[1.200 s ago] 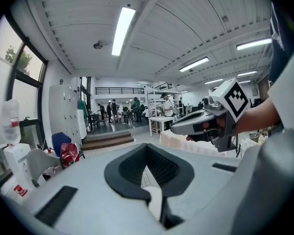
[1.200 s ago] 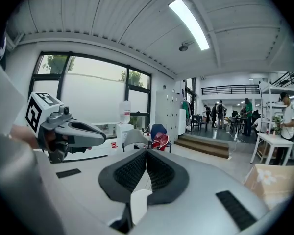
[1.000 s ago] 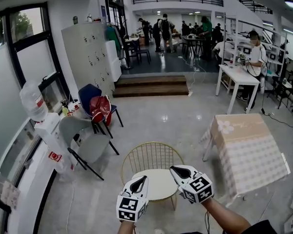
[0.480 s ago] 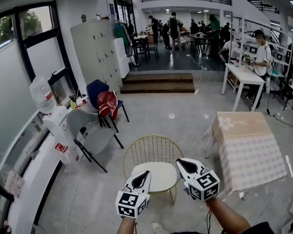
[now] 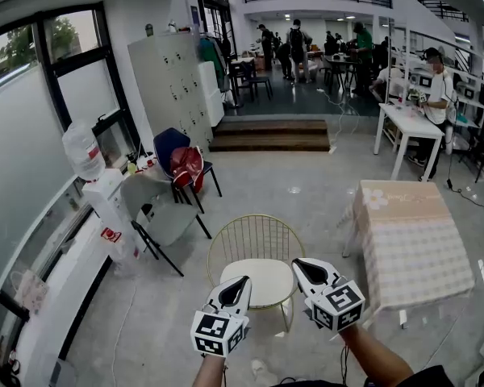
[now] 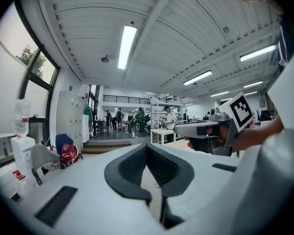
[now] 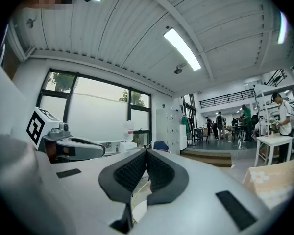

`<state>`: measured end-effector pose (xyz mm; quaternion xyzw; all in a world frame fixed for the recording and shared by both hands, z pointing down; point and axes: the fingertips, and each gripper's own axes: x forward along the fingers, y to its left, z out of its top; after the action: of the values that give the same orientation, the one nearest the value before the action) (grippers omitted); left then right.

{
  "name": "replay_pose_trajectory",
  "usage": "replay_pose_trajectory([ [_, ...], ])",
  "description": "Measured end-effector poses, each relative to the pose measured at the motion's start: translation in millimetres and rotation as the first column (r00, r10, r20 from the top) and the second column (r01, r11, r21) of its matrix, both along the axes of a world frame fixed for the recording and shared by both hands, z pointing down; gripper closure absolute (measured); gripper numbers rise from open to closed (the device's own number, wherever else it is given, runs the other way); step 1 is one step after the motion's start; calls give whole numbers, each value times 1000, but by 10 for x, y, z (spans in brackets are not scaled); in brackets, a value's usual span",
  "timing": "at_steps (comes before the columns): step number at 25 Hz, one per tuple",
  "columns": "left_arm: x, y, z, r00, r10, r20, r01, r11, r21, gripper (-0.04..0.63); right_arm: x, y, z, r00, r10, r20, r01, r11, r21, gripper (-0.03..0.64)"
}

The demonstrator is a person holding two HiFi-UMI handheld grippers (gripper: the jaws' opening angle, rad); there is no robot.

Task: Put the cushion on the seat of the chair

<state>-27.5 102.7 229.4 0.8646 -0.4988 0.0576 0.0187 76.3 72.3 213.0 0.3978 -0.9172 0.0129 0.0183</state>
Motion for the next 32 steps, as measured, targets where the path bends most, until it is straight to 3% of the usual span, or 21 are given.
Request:
replay_pose_trajectory([
  [18, 574, 281, -80, 1000, -6, 8, 6, 999, 35, 591, 398, 306, 6, 999, -50, 11, 50, 999, 8, 598],
  [32, 480, 241, -118, 1000, 20, 4, -20, 999, 37, 591, 280, 303, -32, 999, -49, 14, 49, 999, 15, 598],
])
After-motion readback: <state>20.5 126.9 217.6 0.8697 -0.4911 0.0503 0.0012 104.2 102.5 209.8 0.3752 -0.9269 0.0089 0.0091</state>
